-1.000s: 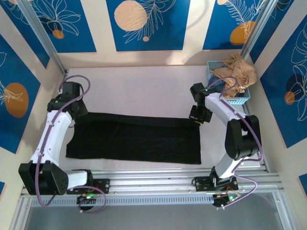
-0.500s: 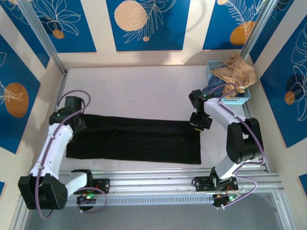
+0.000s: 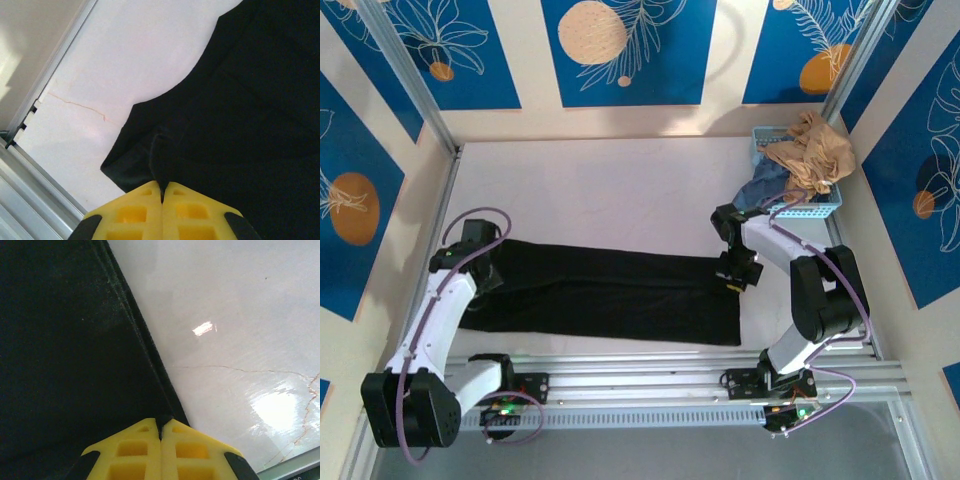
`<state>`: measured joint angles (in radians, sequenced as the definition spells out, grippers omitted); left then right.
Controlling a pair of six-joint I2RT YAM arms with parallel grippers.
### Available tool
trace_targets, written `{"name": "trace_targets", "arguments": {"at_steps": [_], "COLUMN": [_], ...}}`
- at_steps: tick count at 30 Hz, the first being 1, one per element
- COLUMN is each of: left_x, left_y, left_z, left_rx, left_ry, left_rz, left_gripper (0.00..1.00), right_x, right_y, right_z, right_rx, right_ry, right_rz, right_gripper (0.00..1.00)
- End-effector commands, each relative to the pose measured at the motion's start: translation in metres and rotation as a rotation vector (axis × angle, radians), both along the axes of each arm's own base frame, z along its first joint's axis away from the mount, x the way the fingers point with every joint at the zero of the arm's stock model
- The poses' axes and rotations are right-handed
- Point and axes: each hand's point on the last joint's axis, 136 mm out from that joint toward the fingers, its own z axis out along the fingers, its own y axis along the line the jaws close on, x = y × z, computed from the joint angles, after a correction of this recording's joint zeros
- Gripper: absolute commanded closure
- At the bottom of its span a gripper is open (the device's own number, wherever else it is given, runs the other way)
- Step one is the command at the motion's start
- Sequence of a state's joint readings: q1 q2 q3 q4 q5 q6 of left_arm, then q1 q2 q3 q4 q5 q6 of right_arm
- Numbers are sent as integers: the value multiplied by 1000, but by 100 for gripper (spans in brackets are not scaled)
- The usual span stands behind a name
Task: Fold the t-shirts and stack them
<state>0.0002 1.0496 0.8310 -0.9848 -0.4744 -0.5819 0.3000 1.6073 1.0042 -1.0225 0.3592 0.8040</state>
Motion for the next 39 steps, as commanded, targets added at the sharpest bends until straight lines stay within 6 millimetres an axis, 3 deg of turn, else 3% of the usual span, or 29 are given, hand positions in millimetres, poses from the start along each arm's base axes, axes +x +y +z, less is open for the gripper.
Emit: {"name": "trace_targets", "arguments": {"at_steps": [1,12,17,22,24,28,29,33,39], "left_x": [-11,-17,-19,-21,-22,-25,-25,-26,-21], "left_y": [11,22,19,18,17,12,11,4,-2], "left_z": [5,44,30,18,14,0,-5,-21,-38], "left_rx": [48,100,74,66,66,30,20,-25,-61], "left_ry": [-9,-144,-120,-94,-85,-62,-57,-32,14], "left_rz": [59,141,140,149,148,153,157,168,162], "left_gripper": [100,100,100,100,100,100,100,100,100], "right_x": [-9,7,5,-10,-16,-14,-12,2,20], "right_y": [-6,-9,-7,-5,-7,-8,-8,-6,5], "right_z": [-3,13,13,1,-2,2,4,20,42], "right_rx": [-35,-61,-59,-44,-49,-46,-45,-46,-23], "right_ry": [31,-20,-16,26,41,18,6,-56,-145], "right_rz": [-28,-15,-16,-41,-61,-83,-82,-72,-21], "right_gripper": [100,100,100,99,92,58,54,47,45]}}
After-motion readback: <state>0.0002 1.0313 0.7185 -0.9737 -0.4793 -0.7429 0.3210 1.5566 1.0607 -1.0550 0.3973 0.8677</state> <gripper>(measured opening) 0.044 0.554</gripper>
